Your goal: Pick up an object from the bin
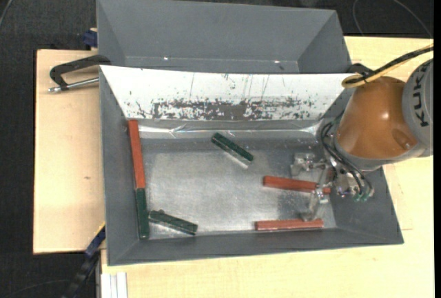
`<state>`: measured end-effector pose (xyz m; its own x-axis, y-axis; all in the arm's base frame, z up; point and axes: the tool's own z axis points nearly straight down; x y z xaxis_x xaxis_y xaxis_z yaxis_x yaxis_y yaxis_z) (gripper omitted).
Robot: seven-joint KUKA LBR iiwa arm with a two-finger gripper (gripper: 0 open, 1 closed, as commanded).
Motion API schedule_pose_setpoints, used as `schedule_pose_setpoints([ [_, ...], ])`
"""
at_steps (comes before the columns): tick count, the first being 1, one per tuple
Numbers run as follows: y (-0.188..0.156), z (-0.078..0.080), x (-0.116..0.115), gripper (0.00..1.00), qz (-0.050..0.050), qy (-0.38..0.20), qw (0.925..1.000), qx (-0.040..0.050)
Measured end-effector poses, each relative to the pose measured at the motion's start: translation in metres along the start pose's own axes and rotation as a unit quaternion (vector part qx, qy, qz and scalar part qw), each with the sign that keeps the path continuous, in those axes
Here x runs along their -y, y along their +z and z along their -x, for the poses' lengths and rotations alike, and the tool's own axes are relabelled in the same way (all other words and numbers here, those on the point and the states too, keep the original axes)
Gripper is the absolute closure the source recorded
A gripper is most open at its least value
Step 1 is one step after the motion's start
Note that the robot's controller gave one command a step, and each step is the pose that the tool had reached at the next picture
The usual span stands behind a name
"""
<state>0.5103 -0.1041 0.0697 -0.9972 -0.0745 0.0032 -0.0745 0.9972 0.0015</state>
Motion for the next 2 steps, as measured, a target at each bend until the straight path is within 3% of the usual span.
schedule_pose_setpoints([
  [1, -0.001, 0.002, 0.000, 1.00, -0.001, 0.000, 1.0000, 0.0022],
  [2, -0.156, 0.015, 0.018, 1.00, -0.003, -0.004, 0.9999, 0.0089],
])
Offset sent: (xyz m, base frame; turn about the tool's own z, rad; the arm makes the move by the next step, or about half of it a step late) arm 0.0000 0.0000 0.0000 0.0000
